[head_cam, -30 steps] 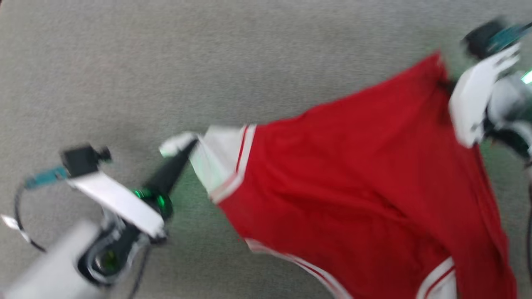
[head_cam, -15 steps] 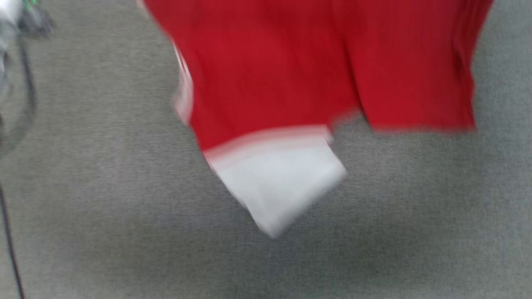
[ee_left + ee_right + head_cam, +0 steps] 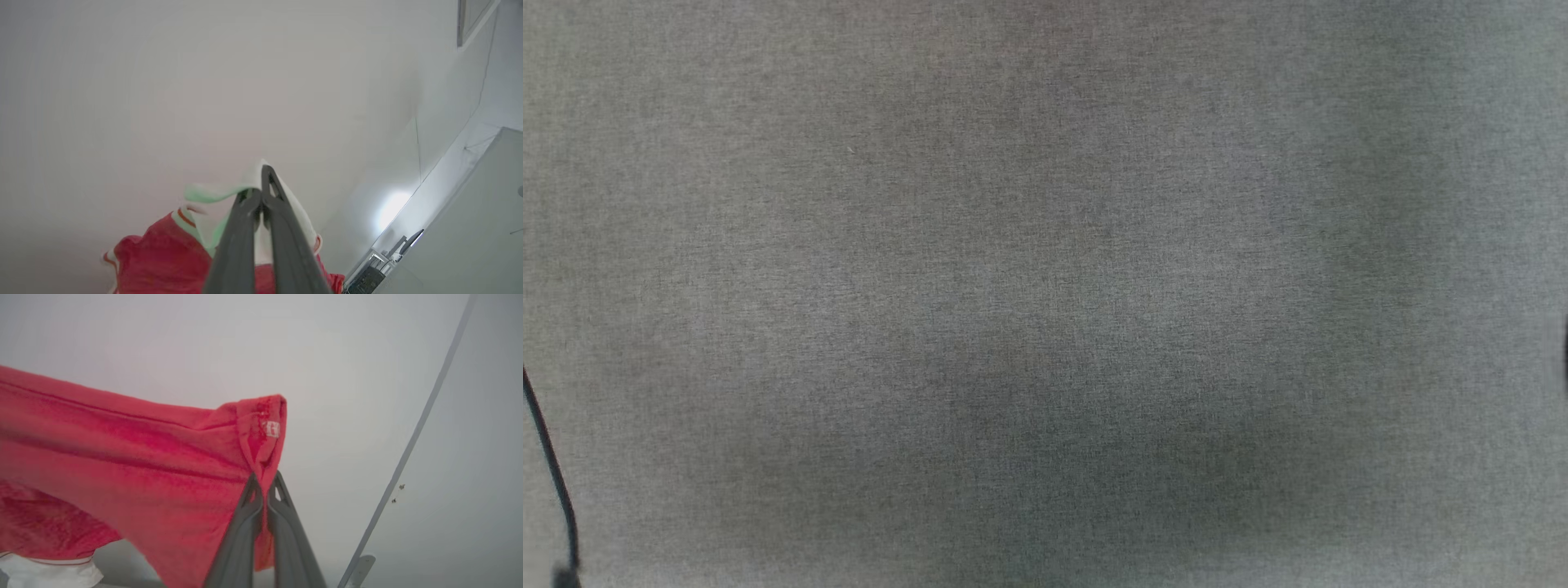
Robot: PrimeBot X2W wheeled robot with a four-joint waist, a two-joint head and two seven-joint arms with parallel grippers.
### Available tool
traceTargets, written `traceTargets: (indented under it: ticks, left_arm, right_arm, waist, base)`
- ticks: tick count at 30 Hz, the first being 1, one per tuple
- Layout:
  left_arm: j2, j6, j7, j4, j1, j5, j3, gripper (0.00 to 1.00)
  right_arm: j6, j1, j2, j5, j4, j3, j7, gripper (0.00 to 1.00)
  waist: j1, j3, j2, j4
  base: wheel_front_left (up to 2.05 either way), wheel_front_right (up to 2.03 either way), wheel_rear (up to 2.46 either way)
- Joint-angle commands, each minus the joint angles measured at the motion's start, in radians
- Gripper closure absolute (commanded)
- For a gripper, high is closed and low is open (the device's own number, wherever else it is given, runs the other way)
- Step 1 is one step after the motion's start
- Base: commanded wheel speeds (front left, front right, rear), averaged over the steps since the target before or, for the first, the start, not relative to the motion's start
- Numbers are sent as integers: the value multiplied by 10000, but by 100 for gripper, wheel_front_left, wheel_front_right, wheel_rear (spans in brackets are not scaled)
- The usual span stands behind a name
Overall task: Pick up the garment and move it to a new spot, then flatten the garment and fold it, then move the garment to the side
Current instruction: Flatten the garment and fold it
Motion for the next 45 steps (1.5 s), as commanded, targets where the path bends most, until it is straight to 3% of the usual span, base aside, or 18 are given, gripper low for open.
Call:
traceTargets:
  ticks: [1,5,11,17,21,28,35,39,45]
  left_arm:
    - [59,24,206,-365,898,-172,-151,100]
    - [61,22,318,-1249,2516,-506,-175,100]
    - [-30,21,-108,-3483,6791,-845,-114,100]
    - [-114,21,-689,-5435,11032,-597,-201,100]
    - [10,21,-669,-6297,12636,-419,-352,100]
    - [412,21,-687,-7804,14655,-239,-244,100]
    - [1000,21,-962,-9141,16143,2,-48,100]
    - [1243,21,-1039,-9600,16464,201,18,100]
    - [1097,21,-699,-9387,15300,274,-84,100]
  right_arm:
    - [-56,524,2,-98,310,70,-136,100]
    - [-54,1219,23,16,684,404,-332,100]
    - [-45,3379,-139,874,728,1492,-493,100]
    - [-43,6575,-794,2444,-910,2403,-489,100]
    - [-43,8571,-1397,2986,-2393,2504,-43,100]
    - [-43,12010,-1860,3369,-5712,1532,1202,100]
    - [-43,14755,-1346,2964,-8965,143,2631,100]
    - [-44,15432,-894,2774,-10198,-329,3132,100]
    - [-44,15100,-492,2598,-10751,-604,3398,100]
  waist:
    - [0,-23,0,4]
    - [0,-140,0,41]
    - [0,-627,0,159]
    - [0,-1461,0,381]
    - [0,-1856,0,544]
    - [0,-2313,0,599]
    - [0,-2261,0,470]
    - [0,-2080,0,360]
    - [0,-1877,0,215]
  base:
    - [0,0,0]
    - [0,0,0]
    - [0,0,0]
    - [0,0,0]
    - [0,0,0]
    - [0,0,0]
    - [0,0,0]
    - [0,0,0]
    - [0,0,0]
